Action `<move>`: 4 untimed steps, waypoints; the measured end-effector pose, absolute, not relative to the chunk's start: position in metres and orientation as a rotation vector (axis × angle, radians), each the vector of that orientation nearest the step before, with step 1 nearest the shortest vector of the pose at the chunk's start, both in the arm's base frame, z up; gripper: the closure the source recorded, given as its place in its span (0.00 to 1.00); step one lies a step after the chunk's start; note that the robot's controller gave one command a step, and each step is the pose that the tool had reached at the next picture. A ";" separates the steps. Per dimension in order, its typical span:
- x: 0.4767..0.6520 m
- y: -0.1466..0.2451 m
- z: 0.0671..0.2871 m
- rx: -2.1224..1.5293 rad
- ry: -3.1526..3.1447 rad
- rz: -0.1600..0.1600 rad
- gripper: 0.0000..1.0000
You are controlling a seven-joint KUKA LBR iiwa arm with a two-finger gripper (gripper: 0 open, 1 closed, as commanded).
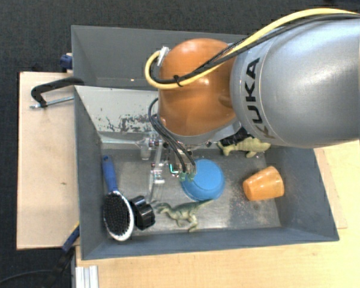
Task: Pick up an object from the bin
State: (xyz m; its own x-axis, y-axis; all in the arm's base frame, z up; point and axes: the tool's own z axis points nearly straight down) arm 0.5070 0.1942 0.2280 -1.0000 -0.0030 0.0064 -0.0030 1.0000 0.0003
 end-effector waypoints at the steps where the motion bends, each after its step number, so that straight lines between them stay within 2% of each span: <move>1: 0.499 0.225 0.076 0.906 -3.025 0.001 0.00; 2: 0.503 0.216 0.102 1.190 -2.917 -0.002 0.00; 3: 0.500 0.222 0.109 1.783 -2.618 0.004 0.00; 4: 0.492 0.231 0.070 2.294 -2.154 -0.003 0.00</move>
Offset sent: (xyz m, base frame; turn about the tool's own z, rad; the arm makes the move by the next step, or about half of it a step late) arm -0.0143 0.0299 -0.1580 -0.5813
